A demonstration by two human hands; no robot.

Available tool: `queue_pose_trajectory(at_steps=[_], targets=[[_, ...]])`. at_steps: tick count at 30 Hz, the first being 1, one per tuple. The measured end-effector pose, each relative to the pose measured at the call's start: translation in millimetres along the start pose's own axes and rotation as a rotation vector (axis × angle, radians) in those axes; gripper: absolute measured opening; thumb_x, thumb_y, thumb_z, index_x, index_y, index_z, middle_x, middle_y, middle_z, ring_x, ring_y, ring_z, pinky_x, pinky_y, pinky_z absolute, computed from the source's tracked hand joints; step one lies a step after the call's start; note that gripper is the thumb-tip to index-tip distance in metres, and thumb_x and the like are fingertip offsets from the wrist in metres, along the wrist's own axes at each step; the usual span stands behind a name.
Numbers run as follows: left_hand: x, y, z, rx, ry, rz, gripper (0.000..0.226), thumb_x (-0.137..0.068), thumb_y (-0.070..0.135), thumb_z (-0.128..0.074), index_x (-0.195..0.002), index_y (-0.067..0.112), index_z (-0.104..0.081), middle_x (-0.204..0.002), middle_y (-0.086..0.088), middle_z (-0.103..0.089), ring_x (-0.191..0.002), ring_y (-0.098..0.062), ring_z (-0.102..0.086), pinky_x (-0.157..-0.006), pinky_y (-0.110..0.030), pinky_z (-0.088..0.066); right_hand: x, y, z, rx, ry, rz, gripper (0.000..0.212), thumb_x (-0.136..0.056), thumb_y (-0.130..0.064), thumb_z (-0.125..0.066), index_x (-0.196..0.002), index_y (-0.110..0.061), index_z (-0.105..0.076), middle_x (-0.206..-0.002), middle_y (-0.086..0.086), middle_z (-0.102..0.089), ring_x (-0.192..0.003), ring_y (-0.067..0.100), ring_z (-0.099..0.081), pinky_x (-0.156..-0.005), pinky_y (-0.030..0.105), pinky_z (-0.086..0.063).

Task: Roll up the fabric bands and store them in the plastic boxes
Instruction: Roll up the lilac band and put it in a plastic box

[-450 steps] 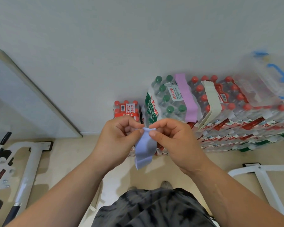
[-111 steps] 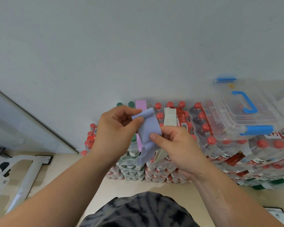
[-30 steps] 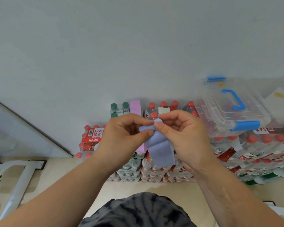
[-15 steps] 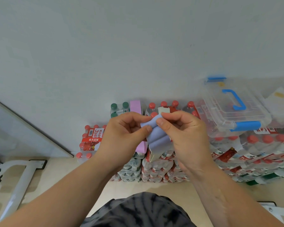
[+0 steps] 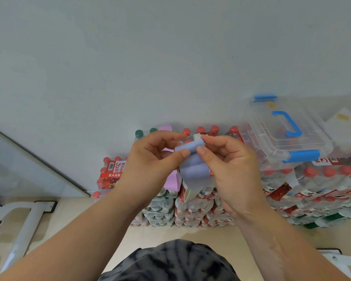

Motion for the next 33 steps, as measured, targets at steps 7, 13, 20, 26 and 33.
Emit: queue_pose_trajectory(at_steps=[7,13,20,26,33], targets=[[-2.2,-7.2,-2.1,0.005,-0.005,0.073,0.018,-0.088,0.001,-0.070,-0.091,0.017,-0.077,-0.083,-0.004,-0.077,-0.078,-0.017,-0.074,-0.068,-0.030,-0.058,0.9,7.8,-3.7,0.001,-0.073,-0.065,0.036,-0.086,-0.004,-0.074,-0.112,-0.028,-0.071,-0.091,-0.005,-0.078,-0.091,0.012,-0.075,-0.080,0.027,-0.059],[-2.4,-3.6,1.1,-0.098,0.077,0.027,0.026,-0.088,0.001,-0.071,-0.084,0.026,-0.077,-0.079,0.002,-0.077,-0.074,-0.012,-0.073,-0.068,-0.028,-0.061,-0.4,12.1,-4.1,0.148,-0.151,-0.065,0.040,-0.089,-0.007,-0.074,-0.120,-0.030,-0.063,-0.075,0.010,-0.070,-0.076,0.030,-0.071,-0.075,0.044,-0.058],[-1.9,-4.1,-0.6,-0.298,0.019,-0.133,0.031,-0.084,0.000,-0.075,-0.087,0.031,-0.073,-0.083,0.001,-0.074,-0.075,-0.025,-0.069,-0.066,-0.030,-0.058,-0.4,14.9,-2.2,0.107,-0.138,-0.078,0.033,-0.089,-0.006,-0.073,-0.116,-0.023,-0.065,-0.079,0.004,-0.076,-0.083,0.021,-0.075,-0.085,0.040,-0.060],[-2.1,-7.3,0.1,-0.137,0.022,-0.052,0.026,-0.084,-0.008,-0.072,-0.083,0.018,-0.073,-0.080,0.006,-0.075,-0.077,-0.012,-0.071,-0.073,-0.025,-0.058,-3.2,11.8,-1.8,0.051,-0.170,-0.076,0.040,-0.084,-0.001,-0.076,-0.116,-0.022,-0.065,-0.081,0.004,-0.075,-0.084,0.020,-0.074,-0.084,0.035,-0.058],[-7.0,-6.0,6.0,-0.113,0.099,-0.019,0.019,-0.088,0.000,-0.072,-0.082,0.018,-0.074,-0.082,-0.001,-0.077,-0.085,-0.029,-0.073,-0.080,-0.047,-0.061,-14.8,13.5,6.7,0.168,-0.192,-0.099,0.042,-0.081,-0.006,-0.081,-0.108,-0.032,-0.063,-0.071,0.007,-0.071,-0.068,0.020,-0.068,-0.068,0.026,-0.053]])
Point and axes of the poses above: each hand's wrist, its own x-axis away from the middle knuckle, its own z-axis out of the back of the hand, y = z × x, the point moved 8 cm from there along -x, towards the middle knuckle
